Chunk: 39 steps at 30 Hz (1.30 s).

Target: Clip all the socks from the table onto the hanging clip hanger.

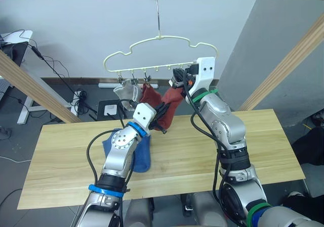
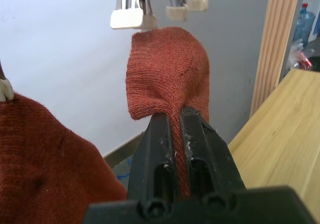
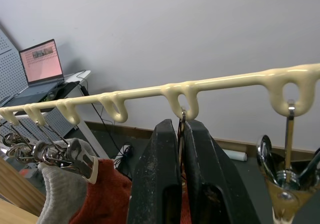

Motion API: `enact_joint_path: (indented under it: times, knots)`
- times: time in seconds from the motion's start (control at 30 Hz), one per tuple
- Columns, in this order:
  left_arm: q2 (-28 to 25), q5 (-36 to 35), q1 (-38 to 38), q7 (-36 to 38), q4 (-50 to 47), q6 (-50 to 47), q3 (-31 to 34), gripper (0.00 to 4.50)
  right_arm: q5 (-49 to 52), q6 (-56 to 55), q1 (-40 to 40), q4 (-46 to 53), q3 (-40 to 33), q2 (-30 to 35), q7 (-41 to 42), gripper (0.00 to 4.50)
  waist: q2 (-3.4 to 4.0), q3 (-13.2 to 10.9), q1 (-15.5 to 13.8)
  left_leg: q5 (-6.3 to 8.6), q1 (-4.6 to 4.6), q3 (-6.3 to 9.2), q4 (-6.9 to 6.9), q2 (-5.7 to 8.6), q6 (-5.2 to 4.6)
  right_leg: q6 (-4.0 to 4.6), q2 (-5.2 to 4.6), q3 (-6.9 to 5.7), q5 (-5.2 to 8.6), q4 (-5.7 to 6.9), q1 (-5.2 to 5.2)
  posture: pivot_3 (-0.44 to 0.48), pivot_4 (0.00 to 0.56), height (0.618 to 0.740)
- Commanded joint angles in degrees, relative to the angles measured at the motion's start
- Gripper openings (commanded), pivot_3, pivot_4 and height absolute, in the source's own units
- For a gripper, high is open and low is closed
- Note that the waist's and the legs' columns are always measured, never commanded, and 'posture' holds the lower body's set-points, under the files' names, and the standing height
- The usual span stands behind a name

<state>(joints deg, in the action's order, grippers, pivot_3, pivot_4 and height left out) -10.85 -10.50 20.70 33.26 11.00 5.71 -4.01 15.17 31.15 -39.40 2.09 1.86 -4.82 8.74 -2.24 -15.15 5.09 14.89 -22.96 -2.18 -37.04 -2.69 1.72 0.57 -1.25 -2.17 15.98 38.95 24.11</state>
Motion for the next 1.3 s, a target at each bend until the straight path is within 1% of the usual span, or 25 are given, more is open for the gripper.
enact_joint_path:
  times: [0.03,0.73,1.17,1.27,1.3]
  knots:
    - [0.43,-1.25,0.37,0.23,-2.03,0.99,0.76,0.04,0.08,-1.34,-0.06,1.87,0.42,0.05,0.54,0.0,0.0,0.0,0.0,0.0,0.0,0.0,0.0,0.0,0.0,0.0,0.0,0.0,0.0,0.0,0.0,-0.188,0.265,0.74]
    - [1.57,-2.59,-0.2,-1.03,-3.16,-0.19,1.88,0.04,-0.52,-1.85,0.38,1.54,0.38,0.51,0.42,0.0,0.0,0.0,-0.04,0.0,0.0,0.0,-0.01,0.0,0.0,0.0,0.0,0.0,0.0,0.0,0.0,-0.187,0.268,0.74]
    - [3.44,-2.73,0.92,-2.17,-4.1,-2.04,1.43,0.04,3.27,1.03,0.89,2.68,-1.12,-1.38,0.43,0.0,0.0,0.0,-0.02,0.0,0.0,0.01,-0.01,0.0,0.0,0.0,0.0,-0.01,0.0,0.0,0.0,-0.185,0.267,0.74]
    - [3.44,-2.71,1.05,-2.16,-4.01,-2.33,1.47,0.0,3.54,1.11,0.96,3.2,-1.43,-1.42,0.23,0.84,0.0,0.0,-0.02,0.0,0.0,0.01,0.0,0.0,0.0,0.0,0.0,-0.01,0.0,0.0,0.0,-0.185,0.267,0.74]
    - [3.44,-2.77,1.08,-2.14,-4.03,-2.47,1.49,0.0,3.56,1.31,0.99,3.48,-1.4,-1.31,0.14,1.26,0.0,0.0,-0.02,0.0,-0.01,0.01,0.0,0.01,0.0,0.0,0.0,-0.01,0.0,0.0,0.0,-0.185,0.267,0.74]
